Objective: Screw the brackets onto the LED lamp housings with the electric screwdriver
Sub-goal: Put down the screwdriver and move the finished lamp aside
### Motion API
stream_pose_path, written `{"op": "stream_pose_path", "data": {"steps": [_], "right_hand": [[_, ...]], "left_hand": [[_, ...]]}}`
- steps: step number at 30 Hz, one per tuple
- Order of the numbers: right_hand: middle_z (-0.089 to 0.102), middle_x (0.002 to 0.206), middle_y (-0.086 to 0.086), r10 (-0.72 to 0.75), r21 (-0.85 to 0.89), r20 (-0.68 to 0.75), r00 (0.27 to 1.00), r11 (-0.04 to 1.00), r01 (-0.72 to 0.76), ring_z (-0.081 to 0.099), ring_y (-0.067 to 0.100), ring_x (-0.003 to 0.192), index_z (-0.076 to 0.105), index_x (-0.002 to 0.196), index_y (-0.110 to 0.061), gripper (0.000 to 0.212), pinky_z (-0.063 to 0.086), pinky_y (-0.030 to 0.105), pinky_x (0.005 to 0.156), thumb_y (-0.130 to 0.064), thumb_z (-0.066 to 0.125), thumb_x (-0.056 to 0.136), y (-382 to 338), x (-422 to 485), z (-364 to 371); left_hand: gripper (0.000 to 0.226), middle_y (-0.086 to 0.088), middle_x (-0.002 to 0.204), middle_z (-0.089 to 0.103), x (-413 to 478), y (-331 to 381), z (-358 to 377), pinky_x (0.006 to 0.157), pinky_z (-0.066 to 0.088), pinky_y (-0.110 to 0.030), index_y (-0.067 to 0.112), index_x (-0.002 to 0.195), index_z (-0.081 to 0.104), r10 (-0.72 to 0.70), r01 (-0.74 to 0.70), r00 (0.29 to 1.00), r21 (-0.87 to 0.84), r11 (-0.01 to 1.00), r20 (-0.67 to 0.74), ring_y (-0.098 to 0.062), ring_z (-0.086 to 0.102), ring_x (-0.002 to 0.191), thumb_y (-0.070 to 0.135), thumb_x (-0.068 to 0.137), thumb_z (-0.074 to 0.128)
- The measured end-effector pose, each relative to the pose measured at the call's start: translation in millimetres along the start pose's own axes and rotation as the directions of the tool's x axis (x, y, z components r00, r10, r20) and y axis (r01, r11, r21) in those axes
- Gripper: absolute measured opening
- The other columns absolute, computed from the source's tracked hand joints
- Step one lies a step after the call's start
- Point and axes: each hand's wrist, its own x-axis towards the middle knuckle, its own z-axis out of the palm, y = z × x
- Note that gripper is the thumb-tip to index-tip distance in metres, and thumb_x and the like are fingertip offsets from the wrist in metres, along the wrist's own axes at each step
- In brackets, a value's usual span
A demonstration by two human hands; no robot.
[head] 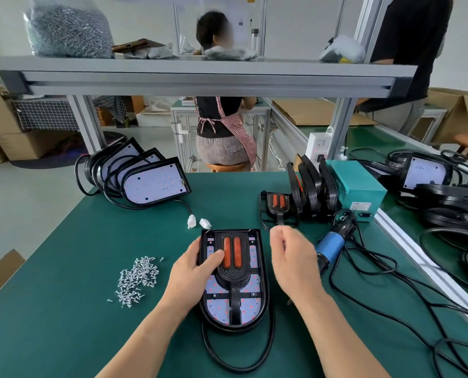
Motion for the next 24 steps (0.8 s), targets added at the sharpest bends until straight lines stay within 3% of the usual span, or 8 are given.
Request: {"op": "stream_pose_path", "data": {"steps": [3, 5, 7, 11, 15, 20, 24], "right_hand": [[0.052, 0.064, -0.002, 0.139, -0.086, 0.216, 0.966, 0.989, -0.123, 0.054, 0.027, 0.071, 0.04, 0.065, -0.02, 0.06, 0.04, 0.039, 0.071, -0.068, 0.024, 0.096, -16.8, -3.0, 7.5], [0.058, 0.074, 0.002, 0.231, -0.155, 0.298, 0.926, 0.969, -0.192, 0.057, 0.031, 0.081, 0.047, 0.07, -0.018, 0.068, 0.041, 0.04, 0.076, -0.078, 0.023, 0.091, -18.9, 0.7, 8.1], [0.064, 0.1, 0.001, 0.319, -0.076, 0.409, 0.855, 0.946, -0.316, 0.058, 0.027, 0.1, 0.061, 0.095, -0.019, 0.066, 0.04, 0.036, 0.082, -0.081, 0.04, 0.088, -21.1, 4.9, 8.0], [0.07, 0.115, -0.006, 0.334, 0.223, 0.63, 0.701, 0.786, -0.576, 0.066, 0.01, 0.104, 0.062, 0.112, -0.024, 0.047, 0.05, 0.032, 0.091, -0.056, 0.077, 0.081, -24.3, 6.4, 10.9], [0.077, 0.112, 0.004, 0.22, 0.401, 0.755, 0.618, 0.59, -0.7, 0.073, 0.021, 0.106, 0.071, 0.119, -0.019, 0.041, 0.052, 0.041, 0.103, -0.035, 0.081, 0.083, -18.1, 7.8, 3.0], [0.073, 0.121, 0.014, 0.116, 0.486, 0.795, 0.596, 0.466, -0.74, 0.069, 0.031, 0.114, 0.063, 0.13, -0.011, 0.059, 0.051, 0.045, 0.105, -0.024, 0.081, 0.075, -11.8, 1.4, 3.0], [0.072, 0.124, 0.012, 0.095, 0.512, 0.785, 0.612, 0.457, -0.727, 0.068, 0.031, 0.116, 0.059, 0.135, -0.014, 0.065, 0.049, 0.047, 0.108, -0.018, 0.083, 0.074, -8.1, -1.3, 5.1]], "left_hand": [[0.051, 0.016, 0.103, 0.076, -0.5, -1.5, 0.8, 0.099, 0.053, -0.043, 0.035, 0.115, 0.068, 0.022, -0.023, 0.999, -0.024, 0.999, -0.049, -0.007, 0.071, 0.101, 0.058, 0.07, 0.067], [0.051, 0.015, 0.102, 0.076, -0.4, -1.7, 1.5, 0.098, 0.054, -0.044, 0.034, 0.114, 0.068, 0.032, -0.034, 0.998, -0.033, 0.999, -0.063, -0.008, 0.071, 0.1, 0.058, 0.069, 0.067], [0.05, 0.014, 0.102, 0.077, 0.0, -2.4, 2.4, 0.097, 0.054, -0.045, 0.033, 0.112, 0.068, 0.045, -0.047, 0.997, -0.028, 0.998, -0.067, -0.009, 0.072, 0.099, 0.058, 0.069, 0.067], [0.047, 0.013, 0.098, 0.077, -0.9, -2.8, 5.0, 0.094, 0.054, -0.046, 0.032, 0.108, 0.068, 0.074, -0.074, 0.993, 0.005, 0.997, -0.089, -0.012, 0.071, 0.096, 0.06, 0.07, 0.063], [0.048, 0.011, 0.094, 0.077, -0.5, -3.4, 5.1, 0.092, 0.055, -0.048, 0.03, 0.106, 0.068, 0.102, -0.1, 0.99, 0.02, 0.995, -0.102, -0.015, 0.072, 0.094, 0.061, 0.07, 0.062], [0.044, 0.015, 0.1, 0.076, -1.2, -6.0, 5.4, 0.094, 0.055, -0.043, 0.034, 0.111, 0.067, 0.133, -0.133, 0.99, 0.001, 0.991, -0.057, -0.008, 0.071, 0.096, 0.058, 0.075, 0.064], [0.042, 0.014, 0.108, 0.076, -1.2, -5.2, 3.2, 0.098, 0.054, -0.041, 0.036, 0.117, 0.065, 0.14, -0.142, 0.99, -0.048, 0.989, -0.031, -0.009, 0.07, 0.103, 0.053, 0.079, 0.064]]}}
